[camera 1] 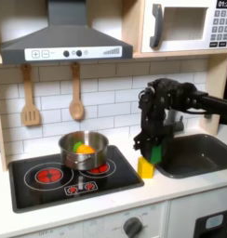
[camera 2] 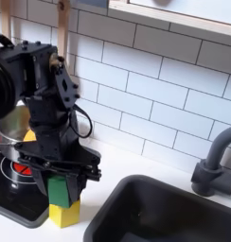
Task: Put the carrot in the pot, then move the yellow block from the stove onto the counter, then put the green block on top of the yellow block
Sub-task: 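Put the green block on top of the yellow block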
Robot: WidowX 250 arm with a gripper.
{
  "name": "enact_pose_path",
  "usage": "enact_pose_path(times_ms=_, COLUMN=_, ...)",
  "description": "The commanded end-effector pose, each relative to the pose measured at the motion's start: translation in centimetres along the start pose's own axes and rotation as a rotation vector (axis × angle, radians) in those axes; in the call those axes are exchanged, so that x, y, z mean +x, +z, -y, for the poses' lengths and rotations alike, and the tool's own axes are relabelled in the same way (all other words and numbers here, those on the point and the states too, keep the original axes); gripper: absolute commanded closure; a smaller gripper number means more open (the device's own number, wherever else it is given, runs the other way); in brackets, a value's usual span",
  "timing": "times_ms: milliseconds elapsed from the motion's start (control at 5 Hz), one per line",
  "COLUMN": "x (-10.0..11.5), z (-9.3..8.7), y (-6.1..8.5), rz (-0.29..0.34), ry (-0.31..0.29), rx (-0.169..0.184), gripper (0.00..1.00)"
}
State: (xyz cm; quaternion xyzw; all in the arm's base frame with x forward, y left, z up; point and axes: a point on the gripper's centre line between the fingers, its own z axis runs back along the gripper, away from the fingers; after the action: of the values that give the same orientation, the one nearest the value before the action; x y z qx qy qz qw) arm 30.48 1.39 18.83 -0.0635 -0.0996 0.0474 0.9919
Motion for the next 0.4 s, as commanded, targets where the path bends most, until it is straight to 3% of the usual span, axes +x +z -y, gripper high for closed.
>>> enact_pose_path(times_ms=0, x=0.17, z=-0.45, y=-0.44, rz=0.0, ry=0.001, rx=0.008, gripper=1.0)
enact_pose_path(times_ms=200, x=0.35, z=-0.38, y=-0.15, rz=0.011, ry=-0.006, rx=0.01, gripper=1.0)
